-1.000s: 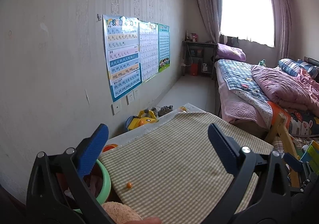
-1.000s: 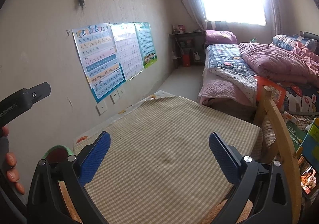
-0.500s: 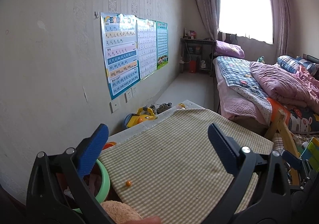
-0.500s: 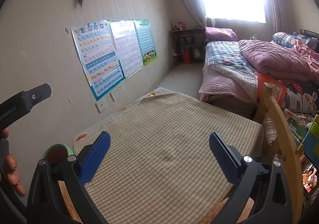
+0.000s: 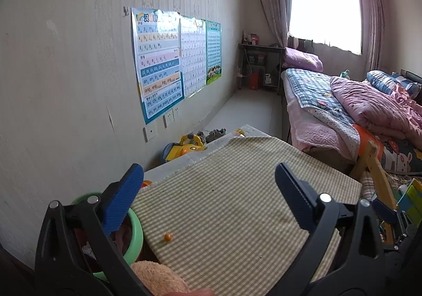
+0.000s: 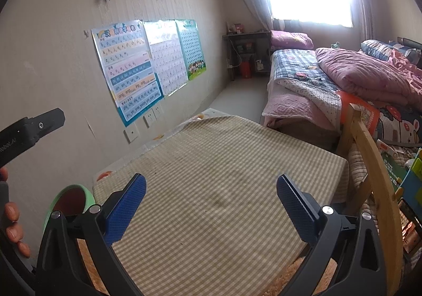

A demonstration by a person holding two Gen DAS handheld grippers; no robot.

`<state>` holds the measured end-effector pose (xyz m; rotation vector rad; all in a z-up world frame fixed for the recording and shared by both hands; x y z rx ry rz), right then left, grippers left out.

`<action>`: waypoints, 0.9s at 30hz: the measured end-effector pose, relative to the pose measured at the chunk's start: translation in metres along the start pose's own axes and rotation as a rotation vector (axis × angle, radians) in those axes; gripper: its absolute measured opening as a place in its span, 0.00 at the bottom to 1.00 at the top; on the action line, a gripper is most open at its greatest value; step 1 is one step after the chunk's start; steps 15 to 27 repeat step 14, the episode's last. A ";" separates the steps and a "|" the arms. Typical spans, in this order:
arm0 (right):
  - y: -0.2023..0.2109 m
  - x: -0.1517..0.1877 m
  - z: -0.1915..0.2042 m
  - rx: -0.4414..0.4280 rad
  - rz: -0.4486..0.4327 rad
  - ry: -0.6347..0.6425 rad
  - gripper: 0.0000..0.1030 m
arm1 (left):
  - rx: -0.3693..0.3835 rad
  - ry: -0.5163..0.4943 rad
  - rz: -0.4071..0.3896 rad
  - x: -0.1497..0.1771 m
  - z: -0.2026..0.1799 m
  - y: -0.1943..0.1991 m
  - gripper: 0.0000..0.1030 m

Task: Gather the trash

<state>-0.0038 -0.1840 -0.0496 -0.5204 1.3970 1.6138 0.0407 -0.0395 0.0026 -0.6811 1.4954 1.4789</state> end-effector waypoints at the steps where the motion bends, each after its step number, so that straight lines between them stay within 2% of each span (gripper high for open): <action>1: -0.003 0.002 -0.001 0.004 0.008 0.000 0.93 | 0.008 0.004 0.006 0.002 0.000 -0.002 0.95; 5: -0.039 0.019 -0.015 0.024 0.109 -0.025 0.93 | 0.037 0.038 0.043 0.013 0.005 -0.012 0.95; 7: -0.066 0.027 -0.030 0.060 0.154 -0.057 0.93 | 0.008 0.029 0.058 0.022 0.012 -0.018 0.95; 10: -0.117 0.030 -0.061 0.153 0.171 -0.123 0.93 | -0.048 -0.005 0.084 0.039 0.028 -0.026 0.95; 14: -0.196 0.025 -0.107 0.356 0.212 -0.159 0.93 | -0.130 0.009 0.110 0.065 0.065 -0.027 0.95; 27: -0.196 0.025 -0.107 0.356 0.212 -0.159 0.93 | -0.130 0.009 0.110 0.065 0.065 -0.027 0.95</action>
Point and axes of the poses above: each gripper's, at about its wrist camera, not at the fingertips, and y roughly against the way its jaws point, z to its left, x to its underside, the point moved 5 cm from there along -y, roughly the way its jaws point, and after that the axes turned 6 degrees about -y, right-handed, at the moved point
